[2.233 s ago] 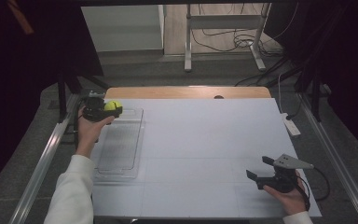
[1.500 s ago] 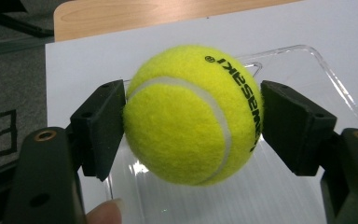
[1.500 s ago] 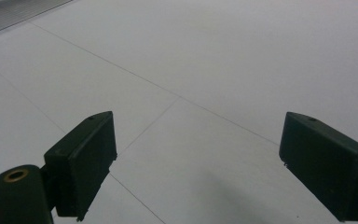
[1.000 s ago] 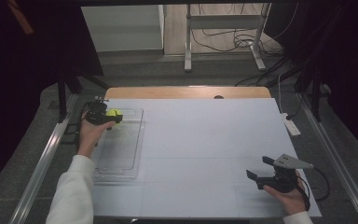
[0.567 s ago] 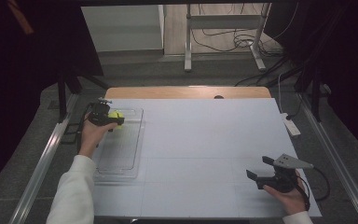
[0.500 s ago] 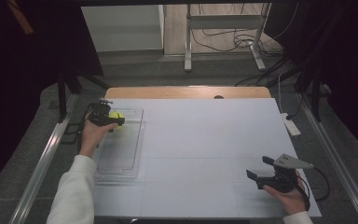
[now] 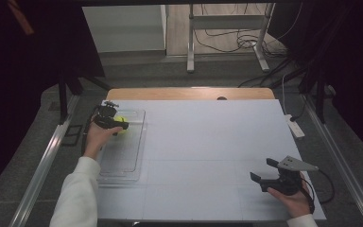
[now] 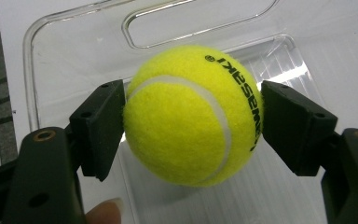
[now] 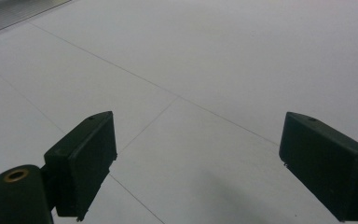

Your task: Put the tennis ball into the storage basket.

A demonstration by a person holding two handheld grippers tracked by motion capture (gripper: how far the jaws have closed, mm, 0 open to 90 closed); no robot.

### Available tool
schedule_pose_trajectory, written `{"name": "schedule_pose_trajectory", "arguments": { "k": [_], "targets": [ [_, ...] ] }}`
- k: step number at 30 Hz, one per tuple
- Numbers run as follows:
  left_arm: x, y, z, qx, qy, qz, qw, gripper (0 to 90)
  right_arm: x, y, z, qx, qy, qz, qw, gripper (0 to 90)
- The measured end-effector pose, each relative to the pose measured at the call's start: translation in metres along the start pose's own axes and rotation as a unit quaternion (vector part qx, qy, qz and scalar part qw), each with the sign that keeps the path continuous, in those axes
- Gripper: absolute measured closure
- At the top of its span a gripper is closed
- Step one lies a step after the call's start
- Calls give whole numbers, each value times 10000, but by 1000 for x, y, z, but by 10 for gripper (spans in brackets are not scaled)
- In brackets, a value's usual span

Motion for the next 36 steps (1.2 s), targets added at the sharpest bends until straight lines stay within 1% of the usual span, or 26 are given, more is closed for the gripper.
{"name": "schedule_pose_trajectory", "arguments": {
  "k": [4, 9, 12, 16, 18, 20, 22, 26, 27, 28, 29, 30, 31, 34, 36],
  "targets": [
    [-2, 0, -1, -42, -58, 46, 10000, 258, 0, 0, 0, -8, -2, 0, 10000, 111],
    [-1, -2, -1, -22, -35, 72, 10000, 258, 0, 0, 0, 4, -5, 0, 10000, 112],
    [0, -2, -1, 26, 32, 47, 10000, 257, 0, 0, 0, -8, -10, -4, 10000, 112],
    [2, -3, -1, 51, 85, 43, 9999, 220, 0, 0, 0, 5, -22, -8, 10000, 112],
    [4, -2, -1, 70, 213, 14, 9997, 211, 0, 0, 0, 3, -17, 4, 10000, 112],
    [6, -1, -1, 25, 292, 30, 9996, 204, 0, 0, 0, 5, -20, 7, 10000, 112],
    [7, -1, -1, 66, 360, -3, 9993, 193, -1, 0, 0, 8, -23, 6, 10000, 112],
    [13, -2, -1, 111, 564, -178, 9982, 169, -1, 0, 0, 8, -24, 5, 10000, 112],
    [13, -2, -1, 111, 564, -178, 9982, 162, -1, 0, 0, 8, -24, 5, 10000, 112],
    [15, -2, -1, 101, 620, -216, 9978, 162, -1, 0, 0, 7, -25, 2, 10000, 112],
    [16, 0, -2, 167, 677, -262, 9972, 158, -1, 0, 0, 6, -26, 1, 10000, 111],
    [19, 0, -2, 150, 782, -311, 9963, 157, -1, 0, 0, 12, -27, 2, 10000, 112],
    [19, 0, -2, 150, 782, -311, 9963, 159, -1, 0, 0, 12, -27, 2, 10000, 112],
    [23, 4, -4, 143, 940, -479, 9943, 158, -1, -1, 0, 19, -27, 3, 10000, 112],
    [26, 6, -5, 108, 1001, -537, 9935, 157, -1, -1, 0, 19, -32, 3, 10000, 112]
  ]
}}
Point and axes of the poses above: each handheld gripper's, and its own axes: x roughly backward along the jaws, z roughly out of its top, y roughly to its right, the point moved 2 cm from there along -x, roughly forward along the jaws, and after that the axes turned 3 degrees about z, right-handed, at the moved point
